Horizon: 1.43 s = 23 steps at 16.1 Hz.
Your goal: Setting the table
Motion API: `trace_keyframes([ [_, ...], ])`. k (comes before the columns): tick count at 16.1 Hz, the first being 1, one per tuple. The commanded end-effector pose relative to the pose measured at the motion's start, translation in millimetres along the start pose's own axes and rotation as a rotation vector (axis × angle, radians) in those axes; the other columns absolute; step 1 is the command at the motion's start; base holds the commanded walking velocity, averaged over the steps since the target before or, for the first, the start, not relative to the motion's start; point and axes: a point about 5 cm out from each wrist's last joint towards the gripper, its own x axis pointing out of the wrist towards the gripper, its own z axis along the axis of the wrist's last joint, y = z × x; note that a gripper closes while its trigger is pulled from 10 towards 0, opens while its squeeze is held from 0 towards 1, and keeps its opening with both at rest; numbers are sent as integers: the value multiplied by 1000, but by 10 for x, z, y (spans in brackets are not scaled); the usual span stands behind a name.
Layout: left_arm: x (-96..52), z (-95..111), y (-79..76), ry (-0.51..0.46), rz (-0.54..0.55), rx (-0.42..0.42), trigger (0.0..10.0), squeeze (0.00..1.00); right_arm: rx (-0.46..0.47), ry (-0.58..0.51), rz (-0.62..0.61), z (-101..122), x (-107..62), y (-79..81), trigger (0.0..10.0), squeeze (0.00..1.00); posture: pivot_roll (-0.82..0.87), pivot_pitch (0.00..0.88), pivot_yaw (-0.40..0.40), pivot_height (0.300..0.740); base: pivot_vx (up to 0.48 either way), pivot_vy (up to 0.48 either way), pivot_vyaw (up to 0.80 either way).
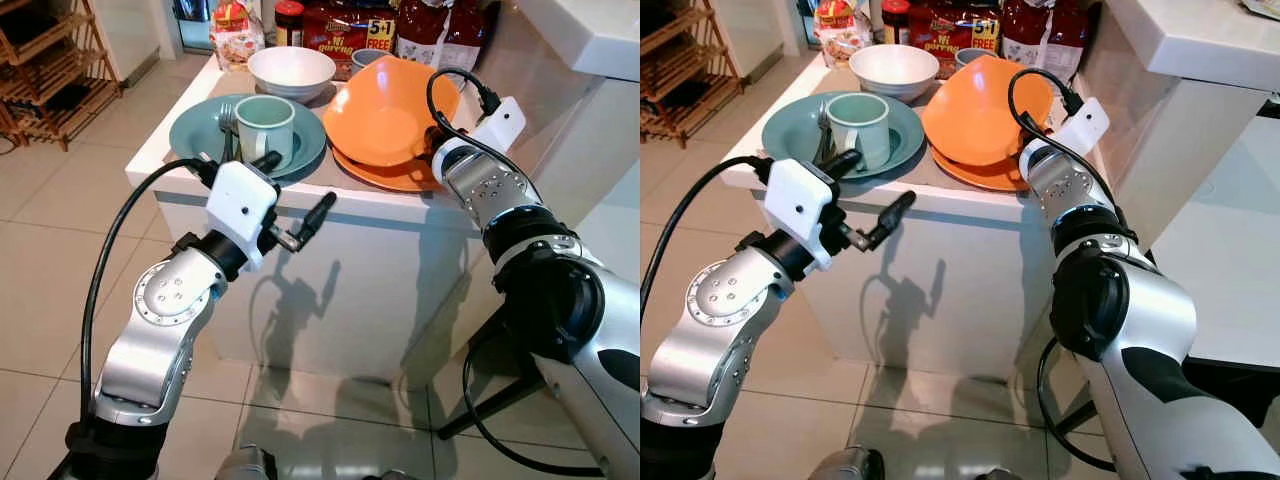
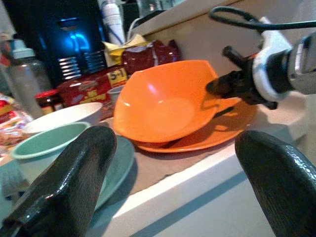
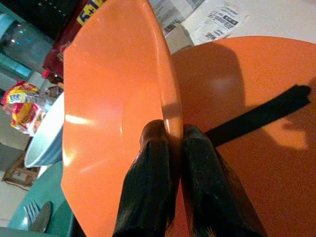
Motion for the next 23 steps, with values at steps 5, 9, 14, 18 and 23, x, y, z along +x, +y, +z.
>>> trace_keyframes([
  [5,78,44,97,-40,109,-25,10000,0,-49,-141,69,281,-66,-94,0,0,131,53,-42,740,0,0,0],
  [9,80,20,158,-63,212,-76,10000,0,-93,-206,144,258,-360,-214,0,0,108,65,-24,740,0,0,0],
  [14,49,-39,189,-30,270,-86,10000,0,-98,-217,212,237,-624,-148,0,0,107,66,-32,740,0,0,0],
  [18,20,-34,266,-21,287,-149,10000,0,-150,-224,295,224,-833,-40,0,0,110,60,-34,740,0,0,0],
  [23,-134,-79,204,-9,242,-149,10000,0,-252,-242,410,162,-1282,-67,10000,0,106,60,-33,740,0,0,0],
])
